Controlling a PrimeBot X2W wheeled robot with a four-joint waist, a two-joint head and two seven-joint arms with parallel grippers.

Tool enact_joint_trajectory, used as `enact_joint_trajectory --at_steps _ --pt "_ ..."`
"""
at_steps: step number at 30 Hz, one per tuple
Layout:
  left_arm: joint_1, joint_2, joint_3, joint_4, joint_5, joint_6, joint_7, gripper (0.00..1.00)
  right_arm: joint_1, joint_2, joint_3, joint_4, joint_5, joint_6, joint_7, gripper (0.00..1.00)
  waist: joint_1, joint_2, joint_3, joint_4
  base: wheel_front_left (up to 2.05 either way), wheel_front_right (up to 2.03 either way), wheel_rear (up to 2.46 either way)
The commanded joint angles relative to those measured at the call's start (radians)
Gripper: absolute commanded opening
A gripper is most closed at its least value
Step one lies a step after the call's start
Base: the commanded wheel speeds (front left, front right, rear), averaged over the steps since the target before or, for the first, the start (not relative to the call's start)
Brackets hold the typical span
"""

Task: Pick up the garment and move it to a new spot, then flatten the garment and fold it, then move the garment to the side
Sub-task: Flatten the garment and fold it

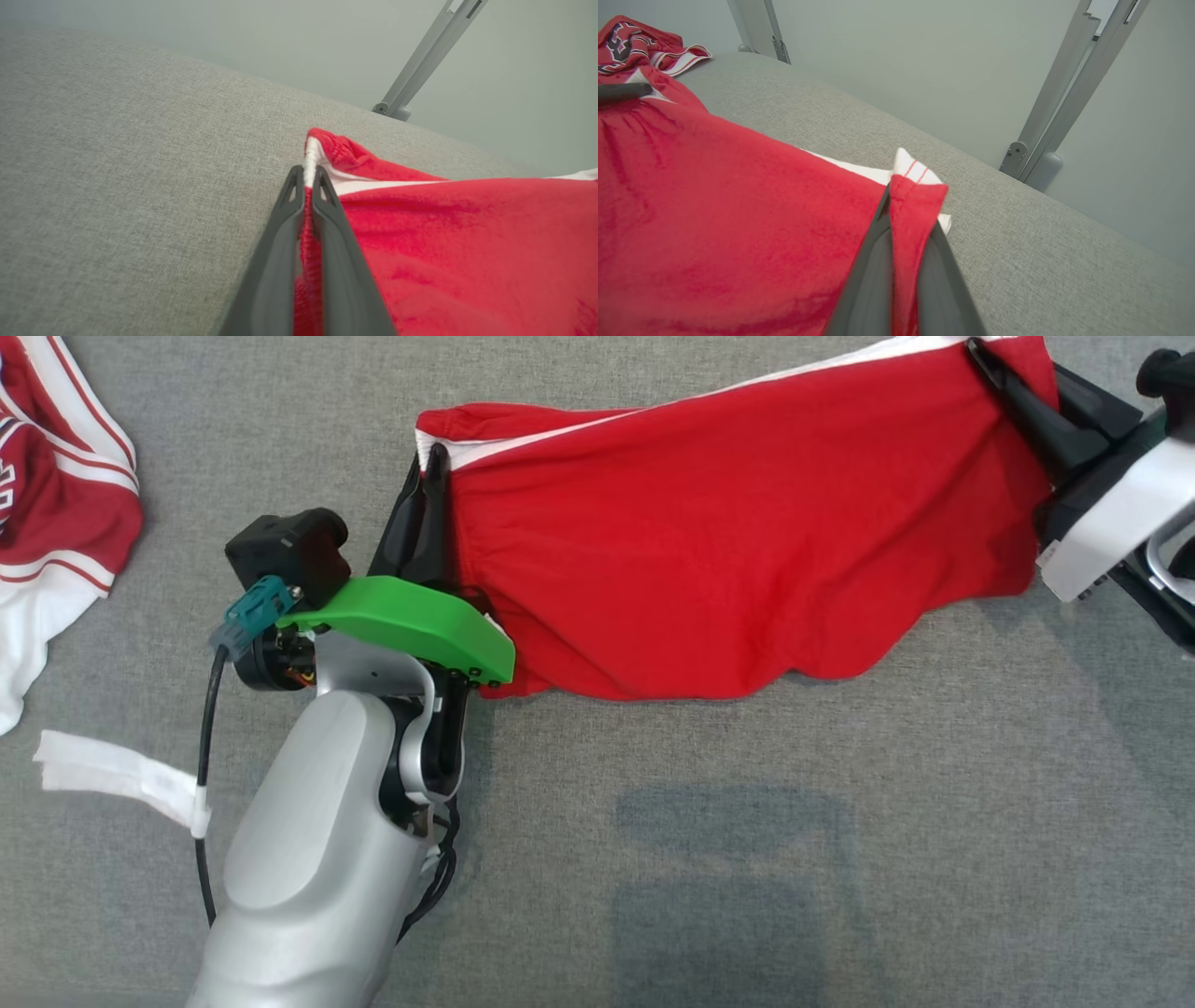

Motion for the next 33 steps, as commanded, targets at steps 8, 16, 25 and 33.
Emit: enact_joint_trajectory --at_steps 8,16,25,33 --pt "-0.075 -0.004 -0.045 0.097 -0.024 0.01 -0.011 0.0 -0.087 0.04 0.067 0.124 -0.026 -0.001 -0.003 1.0 0.0 0.0 0.02 0.021 0.0 0.0 0.0" --pt "-0.069 0.001 -0.079 0.178 0.006 0.04 -0.074 1.0 -0.047 0.109 0.006 0.259 -0.099 -0.001 -0.003 1.0 0.0 0.0 -0.022 -0.008 0.0 0.0 0.0" --pt "0.115 0.072 -0.082 0.022 0.099 0.123 -0.18 1.0 0.078 0.129 -0.138 0.292 -0.062 -0.001 0.044 1.0 0.0 0.0 -0.134 -0.055 0.0 0.0 0.0" --pt "0.314 0.09 -0.064 -0.201 0.262 0.213 -0.201 1.0 0.162 0.176 -0.215 0.283 0.05 -0.001 0.296 1.0 0.0 0.0 -0.123 0.002 0.0 0.0 0.0"
